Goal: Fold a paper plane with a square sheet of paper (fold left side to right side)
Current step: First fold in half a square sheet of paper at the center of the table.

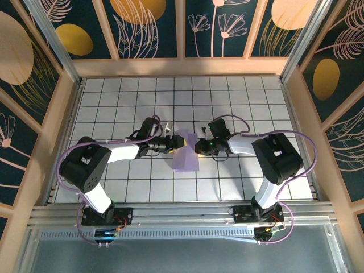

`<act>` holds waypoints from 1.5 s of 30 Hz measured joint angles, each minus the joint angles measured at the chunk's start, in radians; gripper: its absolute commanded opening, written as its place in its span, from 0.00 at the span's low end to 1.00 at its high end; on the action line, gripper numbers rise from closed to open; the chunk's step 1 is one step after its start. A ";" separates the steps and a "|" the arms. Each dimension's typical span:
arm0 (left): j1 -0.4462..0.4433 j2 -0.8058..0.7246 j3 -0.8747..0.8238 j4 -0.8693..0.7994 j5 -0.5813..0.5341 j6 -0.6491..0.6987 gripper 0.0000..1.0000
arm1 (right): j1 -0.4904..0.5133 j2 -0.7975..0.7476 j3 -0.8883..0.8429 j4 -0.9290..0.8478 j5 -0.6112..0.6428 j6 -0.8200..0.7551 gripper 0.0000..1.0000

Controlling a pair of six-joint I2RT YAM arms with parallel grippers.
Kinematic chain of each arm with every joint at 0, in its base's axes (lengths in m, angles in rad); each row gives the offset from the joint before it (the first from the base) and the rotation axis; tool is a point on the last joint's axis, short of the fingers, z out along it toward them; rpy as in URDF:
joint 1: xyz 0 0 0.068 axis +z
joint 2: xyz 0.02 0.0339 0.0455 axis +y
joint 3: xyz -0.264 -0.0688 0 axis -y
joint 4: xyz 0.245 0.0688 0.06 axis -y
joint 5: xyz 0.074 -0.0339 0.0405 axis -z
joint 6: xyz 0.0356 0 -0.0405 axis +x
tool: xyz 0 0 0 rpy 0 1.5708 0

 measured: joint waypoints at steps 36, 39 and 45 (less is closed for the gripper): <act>-0.006 0.044 0.002 0.014 -0.056 -0.017 0.03 | -0.005 -0.083 -0.112 0.263 -0.219 0.151 0.44; -0.006 0.044 0.002 0.014 -0.056 -0.017 0.03 | 0.003 -0.055 -0.103 0.287 -0.230 0.161 0.42; -0.006 0.044 0.002 0.012 -0.056 -0.017 0.03 | 0.008 -0.030 -0.081 0.328 -0.238 0.179 0.32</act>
